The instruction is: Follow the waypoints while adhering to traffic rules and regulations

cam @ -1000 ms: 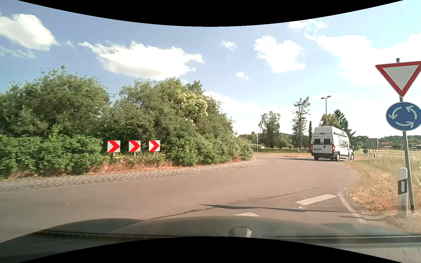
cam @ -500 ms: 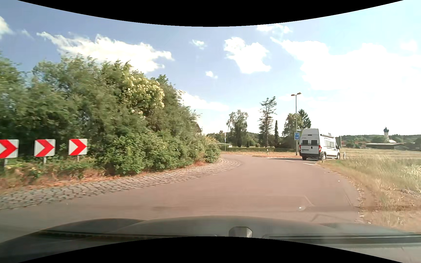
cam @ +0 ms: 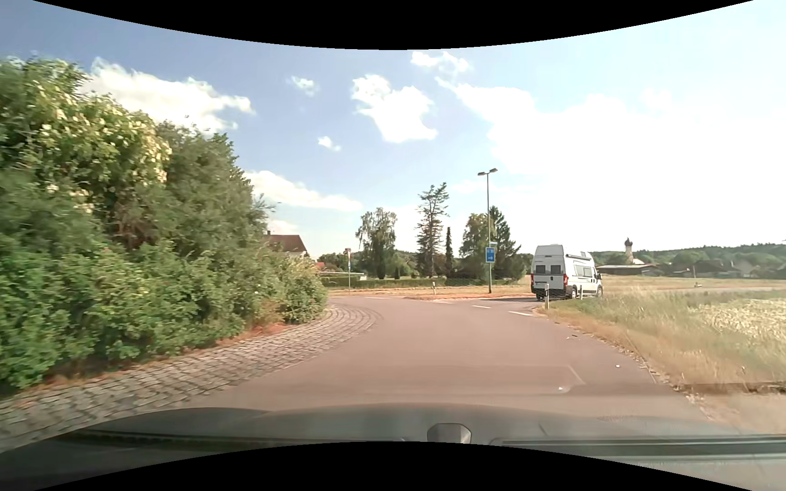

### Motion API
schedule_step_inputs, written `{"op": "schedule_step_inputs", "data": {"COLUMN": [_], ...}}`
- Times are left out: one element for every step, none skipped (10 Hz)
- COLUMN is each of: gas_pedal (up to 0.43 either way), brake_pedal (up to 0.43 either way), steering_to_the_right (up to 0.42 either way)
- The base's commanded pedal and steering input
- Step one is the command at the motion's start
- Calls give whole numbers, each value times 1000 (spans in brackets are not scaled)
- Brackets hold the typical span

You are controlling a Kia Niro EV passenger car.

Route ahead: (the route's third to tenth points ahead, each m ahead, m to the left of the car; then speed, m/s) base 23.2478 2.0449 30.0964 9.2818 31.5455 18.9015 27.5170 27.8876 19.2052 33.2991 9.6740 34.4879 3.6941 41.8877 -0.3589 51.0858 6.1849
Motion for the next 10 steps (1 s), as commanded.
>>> {"op": "schedule_step_inputs", "data": {"gas_pedal": [130, 98, 87, 87, 87, 87, 87, 87, 87, 87], "brake_pedal": [6, 6, 6, 6, 6, 6, 6, 6, 6, 6], "steering_to_the_right": [178, 146, 124, 97, 74, 48, 26, 0, -21, -47]}}
